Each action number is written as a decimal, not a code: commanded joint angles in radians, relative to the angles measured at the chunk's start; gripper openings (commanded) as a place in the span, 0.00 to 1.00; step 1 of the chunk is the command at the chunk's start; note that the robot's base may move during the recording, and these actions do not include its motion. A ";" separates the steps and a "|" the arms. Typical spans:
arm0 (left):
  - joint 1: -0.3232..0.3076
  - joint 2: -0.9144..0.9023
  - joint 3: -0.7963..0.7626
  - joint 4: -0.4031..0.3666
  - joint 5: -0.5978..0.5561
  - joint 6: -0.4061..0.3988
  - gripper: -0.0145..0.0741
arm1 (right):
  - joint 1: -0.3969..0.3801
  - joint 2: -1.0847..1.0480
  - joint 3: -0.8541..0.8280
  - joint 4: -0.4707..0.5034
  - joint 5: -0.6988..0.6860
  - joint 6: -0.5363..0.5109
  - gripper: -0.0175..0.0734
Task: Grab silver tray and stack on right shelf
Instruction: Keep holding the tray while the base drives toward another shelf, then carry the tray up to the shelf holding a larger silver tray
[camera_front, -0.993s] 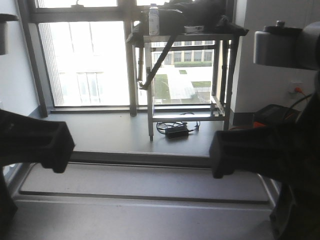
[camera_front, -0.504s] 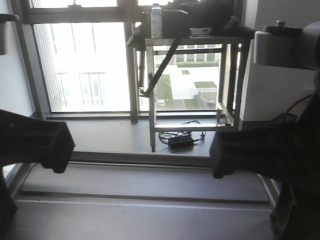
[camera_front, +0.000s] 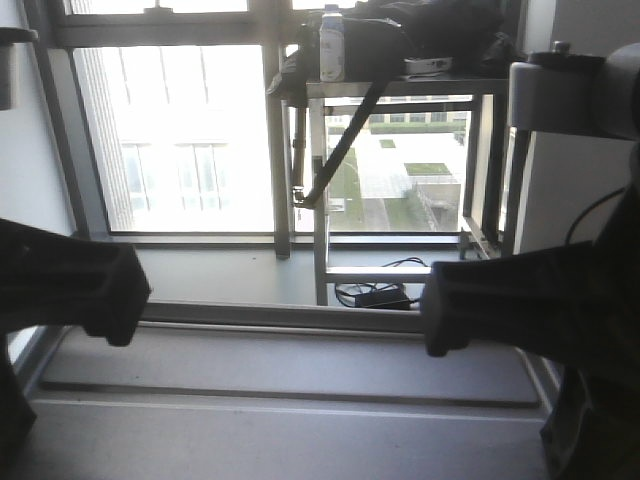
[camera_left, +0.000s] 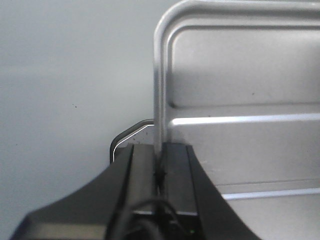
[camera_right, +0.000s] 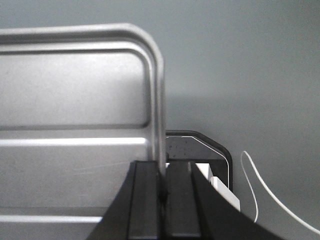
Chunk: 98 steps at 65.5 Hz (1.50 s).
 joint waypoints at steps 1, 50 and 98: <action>-0.008 -0.025 -0.019 0.031 0.076 0.004 0.06 | -0.004 -0.017 -0.018 -0.050 0.044 0.001 0.25; -0.008 -0.025 -0.019 0.031 0.087 0.004 0.06 | -0.004 -0.017 -0.018 -0.050 0.045 0.001 0.25; -0.008 -0.025 -0.019 0.031 0.087 0.004 0.06 | -0.004 -0.017 -0.018 -0.050 0.140 0.001 0.25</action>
